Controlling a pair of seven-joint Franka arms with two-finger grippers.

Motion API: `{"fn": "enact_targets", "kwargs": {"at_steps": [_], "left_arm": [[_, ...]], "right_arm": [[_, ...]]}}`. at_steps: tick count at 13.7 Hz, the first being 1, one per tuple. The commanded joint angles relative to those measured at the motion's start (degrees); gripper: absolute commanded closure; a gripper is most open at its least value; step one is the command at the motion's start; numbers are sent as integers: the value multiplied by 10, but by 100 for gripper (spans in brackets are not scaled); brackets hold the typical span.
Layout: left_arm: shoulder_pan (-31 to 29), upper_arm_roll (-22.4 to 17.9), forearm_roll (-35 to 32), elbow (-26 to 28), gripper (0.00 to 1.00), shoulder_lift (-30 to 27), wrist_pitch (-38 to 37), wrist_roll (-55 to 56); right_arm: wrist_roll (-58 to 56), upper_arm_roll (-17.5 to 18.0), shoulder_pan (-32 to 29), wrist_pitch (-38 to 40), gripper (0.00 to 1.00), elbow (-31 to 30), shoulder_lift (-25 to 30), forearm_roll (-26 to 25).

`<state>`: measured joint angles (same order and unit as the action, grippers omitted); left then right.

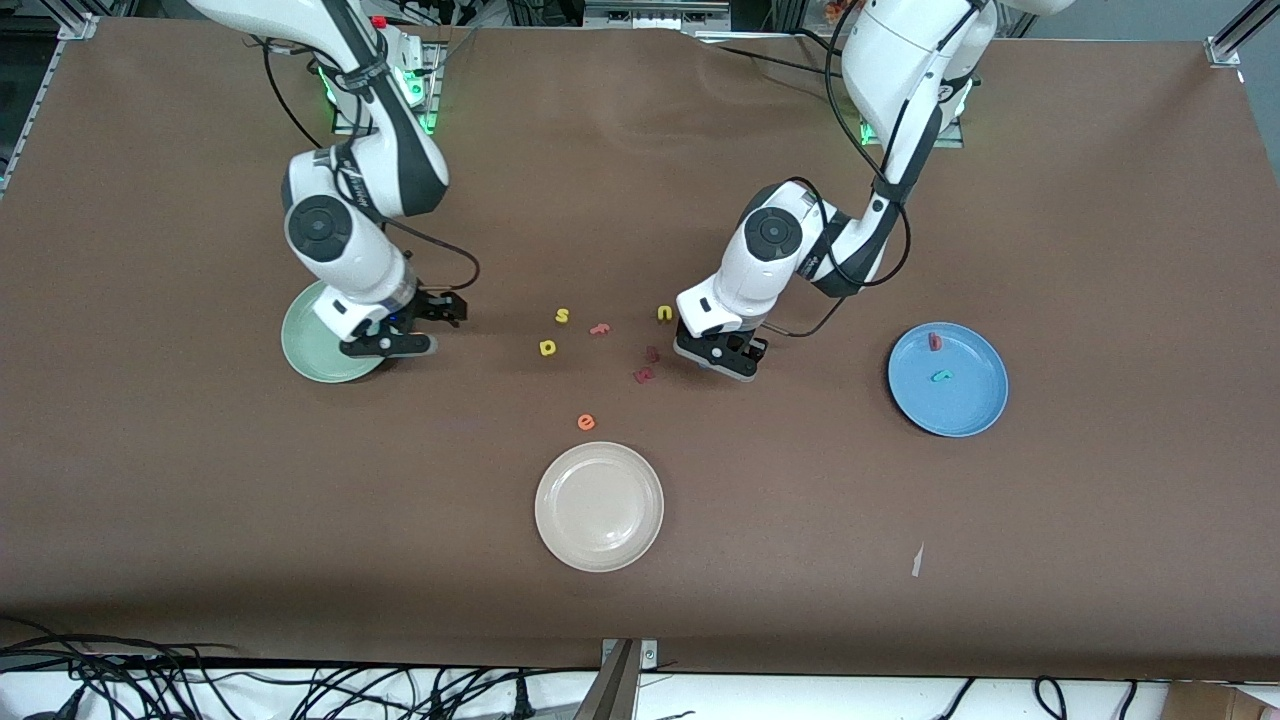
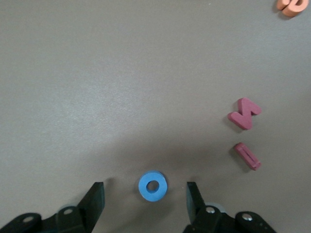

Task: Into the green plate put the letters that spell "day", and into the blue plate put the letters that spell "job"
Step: 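Release d on the blue plate while the right gripper places p on green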

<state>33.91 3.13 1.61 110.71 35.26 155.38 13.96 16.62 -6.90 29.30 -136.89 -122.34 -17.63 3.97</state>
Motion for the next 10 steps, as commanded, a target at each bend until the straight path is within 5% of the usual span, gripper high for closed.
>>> {"fn": "enact_targets", "kwargs": {"at_steps": [1,3,6,10], "left_arm": [[8,-7,-21,-8,23,14,5,22],[20,-7,-19,-9,23,25,5,22],[20,-7,-19,-9,23,30,5,22],[19,-9,-19,-10,37,29,5,20]], "right_arm": [[67,15,29,20,1,68,-50,7],[121,20,58,20,2,103,-75,7],[173,20,91,17,31,132,-107,6],[175,20,105,-18,35,136,-130,6]]}}
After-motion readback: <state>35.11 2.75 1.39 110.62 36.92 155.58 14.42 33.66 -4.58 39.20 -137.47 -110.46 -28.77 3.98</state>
